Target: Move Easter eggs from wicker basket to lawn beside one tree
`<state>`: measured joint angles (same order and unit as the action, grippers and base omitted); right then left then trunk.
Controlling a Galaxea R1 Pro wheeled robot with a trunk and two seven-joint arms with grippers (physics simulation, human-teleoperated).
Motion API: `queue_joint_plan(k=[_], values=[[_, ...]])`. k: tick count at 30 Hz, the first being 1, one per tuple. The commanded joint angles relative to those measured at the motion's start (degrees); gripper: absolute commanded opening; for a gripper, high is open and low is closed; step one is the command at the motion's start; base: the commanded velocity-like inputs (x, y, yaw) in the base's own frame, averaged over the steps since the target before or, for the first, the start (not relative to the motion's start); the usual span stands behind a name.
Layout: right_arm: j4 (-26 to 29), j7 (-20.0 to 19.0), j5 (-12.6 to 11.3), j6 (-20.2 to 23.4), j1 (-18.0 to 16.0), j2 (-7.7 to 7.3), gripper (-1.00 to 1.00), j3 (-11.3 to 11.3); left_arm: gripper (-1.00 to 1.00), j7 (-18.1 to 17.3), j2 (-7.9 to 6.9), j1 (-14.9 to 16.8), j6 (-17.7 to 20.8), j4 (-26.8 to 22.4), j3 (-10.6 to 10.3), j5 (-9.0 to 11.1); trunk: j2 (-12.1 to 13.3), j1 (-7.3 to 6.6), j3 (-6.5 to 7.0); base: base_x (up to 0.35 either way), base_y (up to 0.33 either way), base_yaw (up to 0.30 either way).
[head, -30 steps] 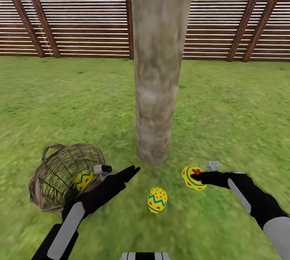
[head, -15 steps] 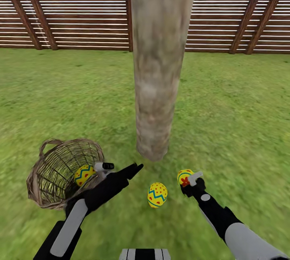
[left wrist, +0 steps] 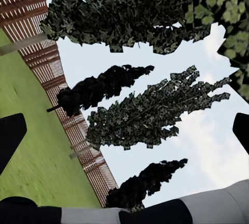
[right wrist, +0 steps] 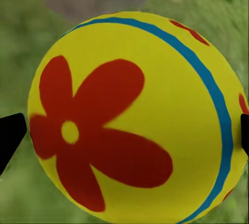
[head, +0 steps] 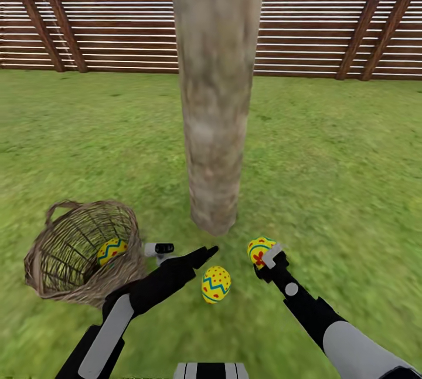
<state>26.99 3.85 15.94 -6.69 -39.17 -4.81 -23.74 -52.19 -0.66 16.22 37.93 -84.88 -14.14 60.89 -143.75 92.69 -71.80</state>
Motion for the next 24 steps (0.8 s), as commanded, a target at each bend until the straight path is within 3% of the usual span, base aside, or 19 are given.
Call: queue_joint_plan(k=[1, 4, 24], values=[[0.0, 0.7, 0.7, -0.1, 0.0, -0.04, -1.00, -0.3, 1.00, 0.0, -0.04, 0.0, 0.4, 0.0, -0.1, 0.5, 0.0, -0.01, 0.01, 0.000, -0.014, 0.258], [0.0, 1.4, 1.0, -0.1, 0.0, -0.09, -1.00, -0.3, 1.00, 0.0, 0.00, 0.0, 0.4, 0.0, -0.2, 0.5, 0.0, -0.01, 0.08, 0.000, -0.004, 0.131], [0.0, 1.4, 1.0, -0.2, 0.0, -0.03, -1.00, -0.4, 1.00, -1.1, 0.04, 0.1, 0.5, 0.0, -0.3, 0.5, -0.3, 0.50, -4.35, 0.000, 0.000, 0.002]])
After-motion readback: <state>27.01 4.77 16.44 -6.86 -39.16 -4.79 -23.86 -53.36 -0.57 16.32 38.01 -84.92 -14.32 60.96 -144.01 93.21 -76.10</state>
